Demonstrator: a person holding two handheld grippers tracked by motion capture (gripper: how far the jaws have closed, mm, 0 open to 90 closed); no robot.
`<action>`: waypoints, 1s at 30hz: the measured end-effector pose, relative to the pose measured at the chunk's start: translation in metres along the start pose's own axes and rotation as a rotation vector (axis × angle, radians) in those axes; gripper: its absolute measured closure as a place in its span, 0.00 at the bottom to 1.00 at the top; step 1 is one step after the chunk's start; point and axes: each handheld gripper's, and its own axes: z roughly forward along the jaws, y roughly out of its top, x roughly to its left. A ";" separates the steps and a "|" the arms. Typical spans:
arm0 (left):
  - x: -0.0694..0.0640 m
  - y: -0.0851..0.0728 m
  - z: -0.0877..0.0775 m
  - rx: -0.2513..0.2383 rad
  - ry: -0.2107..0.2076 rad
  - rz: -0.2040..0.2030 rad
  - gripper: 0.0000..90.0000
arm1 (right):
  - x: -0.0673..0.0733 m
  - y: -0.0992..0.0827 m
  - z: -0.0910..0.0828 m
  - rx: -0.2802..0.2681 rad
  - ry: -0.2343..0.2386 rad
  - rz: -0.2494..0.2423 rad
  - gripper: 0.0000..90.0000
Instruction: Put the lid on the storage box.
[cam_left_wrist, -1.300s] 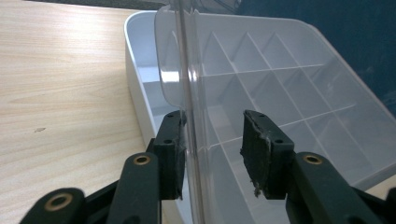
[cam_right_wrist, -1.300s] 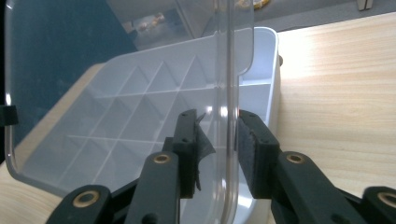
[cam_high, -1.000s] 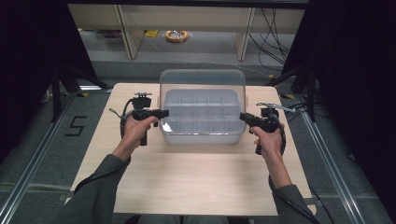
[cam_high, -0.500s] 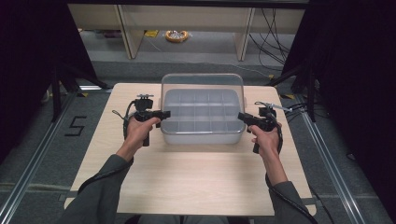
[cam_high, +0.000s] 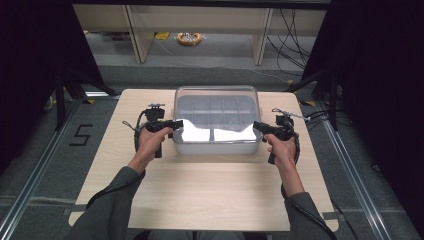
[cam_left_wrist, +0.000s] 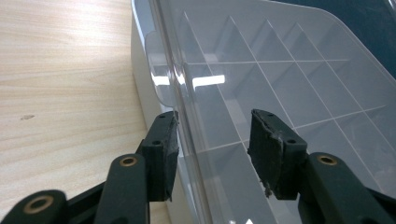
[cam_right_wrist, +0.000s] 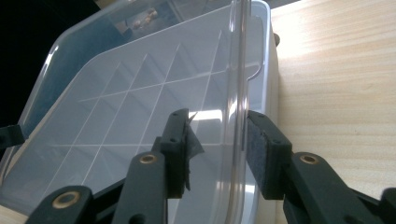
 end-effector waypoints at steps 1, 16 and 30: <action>0.000 -0.001 0.001 -0.004 0.002 -0.005 0.58 | 0.000 0.000 0.000 -0.002 -0.008 -0.003 0.70; -0.002 -0.003 0.003 -0.013 0.012 0.018 0.54 | 0.005 -0.001 0.003 0.036 -0.026 0.051 0.66; -0.007 -0.007 0.007 0.009 0.087 0.108 0.58 | 0.015 0.001 0.000 0.086 -0.052 0.140 0.65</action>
